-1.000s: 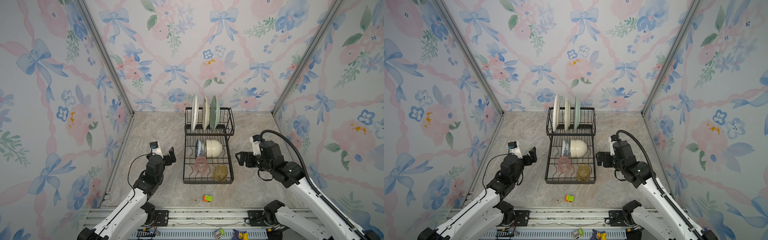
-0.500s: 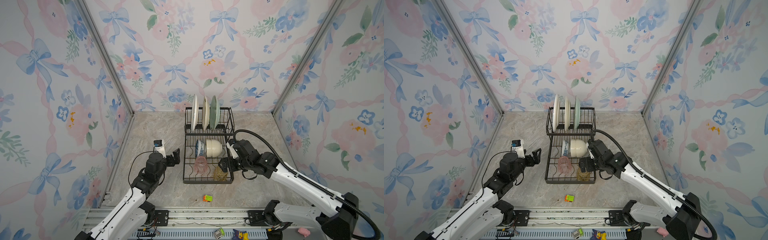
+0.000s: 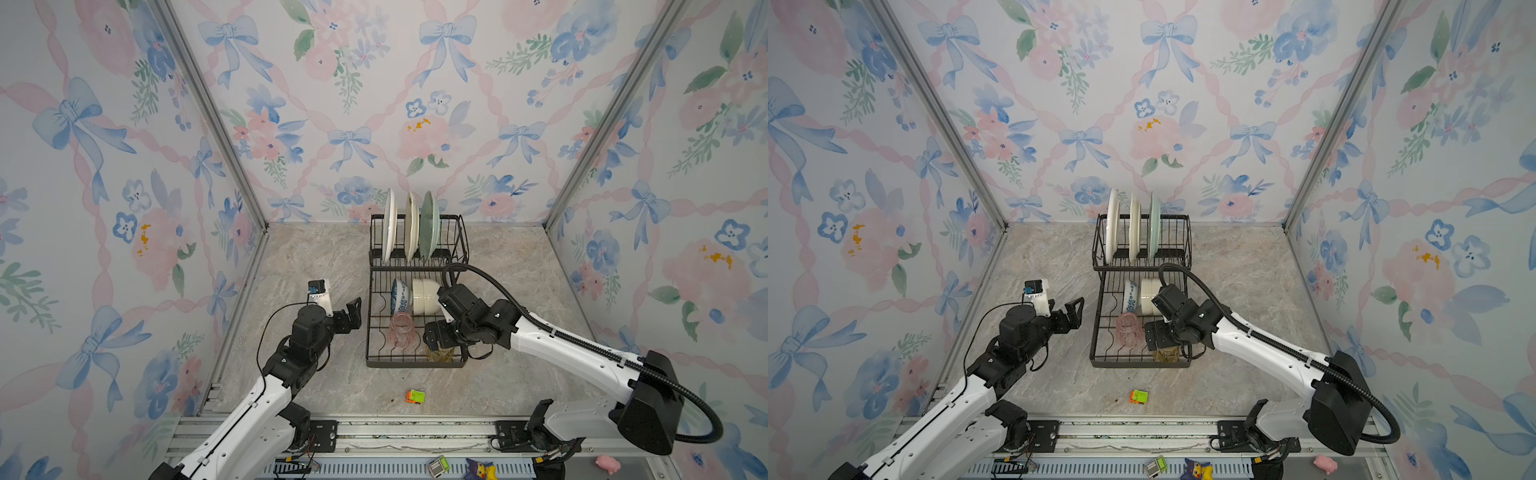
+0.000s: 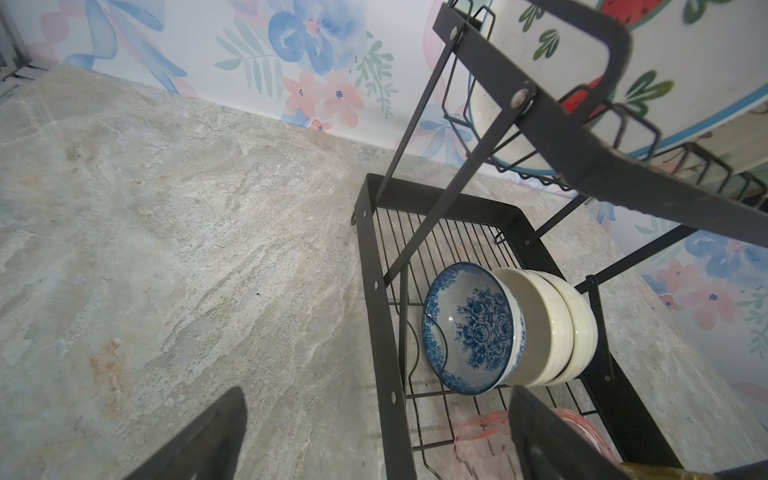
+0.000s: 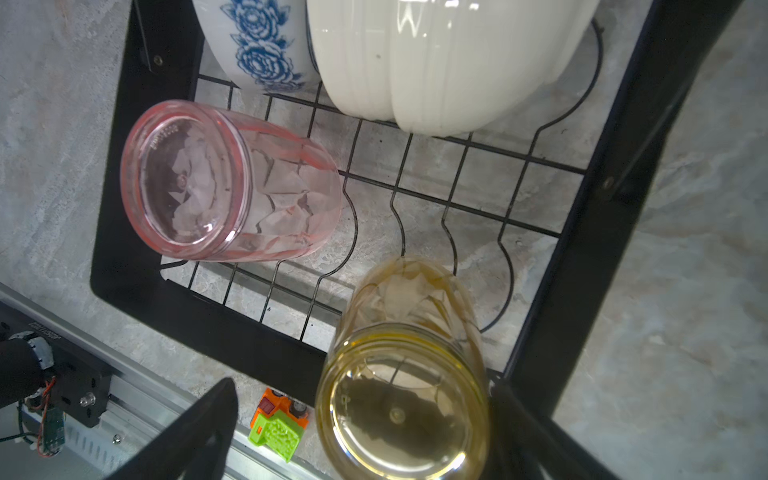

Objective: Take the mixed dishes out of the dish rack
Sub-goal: 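Reach the right gripper to the amber glass while the left arm advances toward the rack, then close the right gripper around the amber glass's base in the lower tier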

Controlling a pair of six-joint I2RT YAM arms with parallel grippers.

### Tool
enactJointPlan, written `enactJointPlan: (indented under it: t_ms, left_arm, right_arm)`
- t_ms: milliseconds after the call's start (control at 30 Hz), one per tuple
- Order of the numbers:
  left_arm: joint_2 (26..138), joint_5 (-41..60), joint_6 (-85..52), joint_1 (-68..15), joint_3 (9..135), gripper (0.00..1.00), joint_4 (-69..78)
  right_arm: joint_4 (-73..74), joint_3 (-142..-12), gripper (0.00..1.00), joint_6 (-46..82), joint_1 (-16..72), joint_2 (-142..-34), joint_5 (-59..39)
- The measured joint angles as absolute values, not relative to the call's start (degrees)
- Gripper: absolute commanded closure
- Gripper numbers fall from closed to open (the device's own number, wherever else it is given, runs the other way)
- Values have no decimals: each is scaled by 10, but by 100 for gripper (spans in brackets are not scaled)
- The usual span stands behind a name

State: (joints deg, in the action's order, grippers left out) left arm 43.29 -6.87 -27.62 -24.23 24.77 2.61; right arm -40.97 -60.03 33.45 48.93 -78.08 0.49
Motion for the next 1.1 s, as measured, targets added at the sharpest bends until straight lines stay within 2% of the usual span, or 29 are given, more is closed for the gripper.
enactJointPlan:
  t_ms: [267,800,1000,1100]
  left_arm:
    - [409,-66,-277,-243,248,2,26]
    - [411,-61,-278,-243,248,2,26]
    - [415,-60,-278,-243,248,2,26]
    - [419,-59,-278,-243,248,2,26]
  right_arm:
    - [-409,-600,11,361,495,-787,20]
    - [-414,-581,11,399,516,-787,72]
    - [-413,-576,15,409,518,-787,79]
    - [-404,-565,21,416,520,-787,80]
